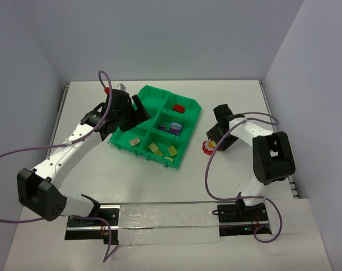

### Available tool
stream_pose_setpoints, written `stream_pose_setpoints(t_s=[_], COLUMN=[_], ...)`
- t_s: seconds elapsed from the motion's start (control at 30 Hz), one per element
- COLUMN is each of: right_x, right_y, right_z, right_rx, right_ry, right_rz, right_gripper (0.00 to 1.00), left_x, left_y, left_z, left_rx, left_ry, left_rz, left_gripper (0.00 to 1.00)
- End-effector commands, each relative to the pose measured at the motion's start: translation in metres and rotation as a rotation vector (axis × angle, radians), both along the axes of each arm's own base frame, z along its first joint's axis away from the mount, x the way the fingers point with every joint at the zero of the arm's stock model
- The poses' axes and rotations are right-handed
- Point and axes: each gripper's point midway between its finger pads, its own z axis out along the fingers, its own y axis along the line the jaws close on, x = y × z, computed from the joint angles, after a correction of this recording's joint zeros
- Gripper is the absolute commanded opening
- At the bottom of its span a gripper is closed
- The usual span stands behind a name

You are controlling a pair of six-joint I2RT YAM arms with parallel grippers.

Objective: Sort the legos into containers by color

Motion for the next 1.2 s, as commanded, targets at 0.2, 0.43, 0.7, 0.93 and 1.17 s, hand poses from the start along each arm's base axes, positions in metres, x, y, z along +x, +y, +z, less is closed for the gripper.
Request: stream_pose_setpoints(t_s=[0.2, 0.43, 0.7, 0.93, 1.17], right_x=[0.01, 0.011, 0.011, 0.015, 0.017], right_y=[-0.011, -0.009, -0.001, 0.021, 0.04], right_z=[0.037, 0.058, 0.083, 0.119, 0.148], right_rx=[-0.043, -0.041, -0.009, 0.071, 0.126], right_ry=[-0.116, -0.169, -0.236, -0.34, -0.382], right_rz=[0.021, 0.062, 0.134, 0.237, 0.305], right_gripper=[0.39, 0.39, 0.38, 0.38, 0.39], left_x=[0.007, 0.006, -0.01, -0.032, -0.05], left_y=[-0.011, -0.05, -0.115, -0.153, -0.175], left_z=[0.017, 0.021, 0.013, 0.005, -0.02], left_rx=[-0.02, -0.078, -0.2, -0.357, -0.35], left_ry=[-0.052, -0.066, -0.027, -0.047, -0.113], left_rz=[-0.044, -0.186, -0.413, -0.574, -0.698], left_gripper=[0.86, 0.86, 0.89, 0.95, 0.95])
